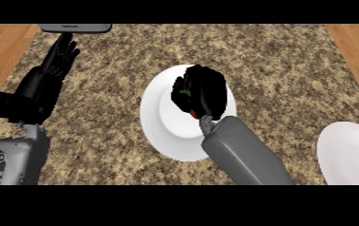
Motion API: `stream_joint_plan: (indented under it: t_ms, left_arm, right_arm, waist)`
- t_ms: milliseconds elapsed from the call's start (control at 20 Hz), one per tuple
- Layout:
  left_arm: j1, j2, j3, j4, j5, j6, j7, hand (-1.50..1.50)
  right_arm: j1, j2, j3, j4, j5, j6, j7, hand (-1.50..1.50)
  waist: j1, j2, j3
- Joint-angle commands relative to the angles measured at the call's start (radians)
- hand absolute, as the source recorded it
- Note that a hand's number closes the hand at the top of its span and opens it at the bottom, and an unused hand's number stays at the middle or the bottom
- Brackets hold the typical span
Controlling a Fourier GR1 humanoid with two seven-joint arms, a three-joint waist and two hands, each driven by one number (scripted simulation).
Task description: Pick the bell pepper from the plate and place it in the plate
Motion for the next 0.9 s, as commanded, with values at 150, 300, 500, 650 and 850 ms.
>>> stream_joint_plan:
  t_ms: [150, 300, 500, 650, 850]
  left_arm:
    - [0.000, -0.001, 0.005, 0.023, 0.001, -0.025, -0.044, 0.00]
    - [-0.052, 0.001, -0.001, -0.031, 0.011, -0.013, 0.078, 0.00]
    - [-0.019, -0.033, -0.022, 0.037, -0.018, -0.014, -0.037, 0.00]
    - [-0.013, -0.018, 0.003, 0.021, -0.004, -0.021, -0.043, 0.00]
    - [-0.022, -0.007, 0.006, 0.006, -0.012, -0.015, -0.002, 0.00]
  right_arm:
    - [-0.099, 0.001, 0.021, 0.315, -0.224, -0.274, -0.048, -1.50]
    - [-0.173, 0.001, -0.005, 0.393, -0.354, -0.266, -0.140, -1.50]
    - [-0.202, 0.001, 0.054, 0.453, -0.523, -0.380, -0.263, -1.50]
    - [-0.229, 0.001, 0.008, 0.466, -0.550, -0.463, -0.358, -1.50]
    - [-0.254, 0.001, -0.014, 0.424, -0.615, -0.569, -0.396, -1.50]
  waist:
    - [0.024, 0.007, 0.000]
    - [0.017, 0.003, 0.001]
    - [0.040, 0.012, 0.001]
    - [0.028, 0.008, 0.001]
    - [0.016, 0.003, 0.001]
